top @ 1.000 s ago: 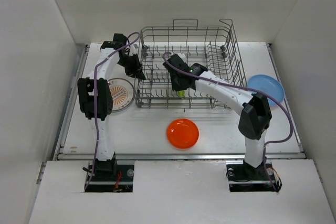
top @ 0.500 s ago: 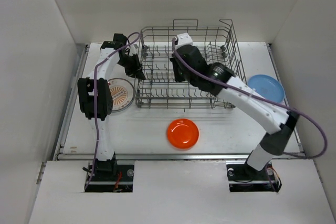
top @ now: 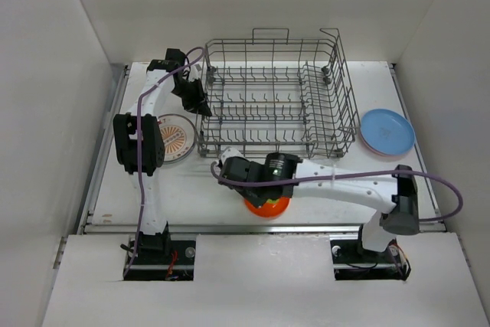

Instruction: Unload the plates from the dish rack

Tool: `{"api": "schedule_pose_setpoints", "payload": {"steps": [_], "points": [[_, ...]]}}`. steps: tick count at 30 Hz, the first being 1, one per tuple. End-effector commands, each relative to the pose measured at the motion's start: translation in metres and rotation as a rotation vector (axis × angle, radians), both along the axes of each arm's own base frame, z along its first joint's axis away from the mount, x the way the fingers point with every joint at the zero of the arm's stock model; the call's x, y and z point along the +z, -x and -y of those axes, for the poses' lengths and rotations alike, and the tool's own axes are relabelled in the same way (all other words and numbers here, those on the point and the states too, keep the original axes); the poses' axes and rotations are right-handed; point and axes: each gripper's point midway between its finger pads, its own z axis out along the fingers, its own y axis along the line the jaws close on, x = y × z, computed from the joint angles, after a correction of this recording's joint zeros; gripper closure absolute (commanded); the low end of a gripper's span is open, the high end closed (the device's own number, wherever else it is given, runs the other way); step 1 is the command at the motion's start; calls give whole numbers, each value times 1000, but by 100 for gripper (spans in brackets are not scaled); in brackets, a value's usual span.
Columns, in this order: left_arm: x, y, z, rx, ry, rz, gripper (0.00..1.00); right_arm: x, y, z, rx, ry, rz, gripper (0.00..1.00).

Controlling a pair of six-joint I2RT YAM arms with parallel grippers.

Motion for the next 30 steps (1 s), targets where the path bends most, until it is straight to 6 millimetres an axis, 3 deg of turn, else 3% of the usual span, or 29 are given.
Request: {"api": "schedule_pose_setpoints", "payload": {"steps": [1, 4, 8, 11, 12, 13, 16, 19, 20, 23, 26, 27, 29, 30], "points": [[14, 1, -15, 65, -49, -9, 100, -10, -8, 35, -177, 127, 29, 100], [14, 1, -15, 65, -49, -9, 100, -33, -12, 31, -218, 190, 31, 100], [13, 2, -20, 67, -82, -1, 100, -60, -16, 21, -236, 256, 29, 88], [16, 2, -22, 71, -91, 9, 100, -71, -9, 15, -219, 277, -5, 47], [16, 2, -22, 71, -91, 9, 100, -72, -7, 15, -215, 275, -18, 26], [16, 2, -22, 71, -91, 9, 100, -66, -8, 11, -216, 261, -16, 21], [16, 2, -22, 71, -91, 9, 100, -31, -14, 6, -217, 175, 25, 0], [18, 0, -22, 63, -92, 22, 100, 13, -24, 3, -261, 37, 74, 0], [21, 0, -22, 64, -92, 25, 100, 32, -34, 8, -291, -21, 105, 0], [24, 0, -22, 56, -94, 33, 100, 66, -53, 18, -411, -154, 165, 0], [34, -7, -23, 37, -96, 79, 100, 110, -76, 41, -550, -337, 212, 0], [38, -6, -23, 37, -96, 80, 100, 116, -92, 60, -628, -358, 251, 0], [46, -9, -23, 27, -97, 106, 95, 145, -105, 93, -732, -464, 312, 0], [58, -11, -23, 17, -98, 138, 91, 158, -118, 114, -807, -490, 396, 0]]}}
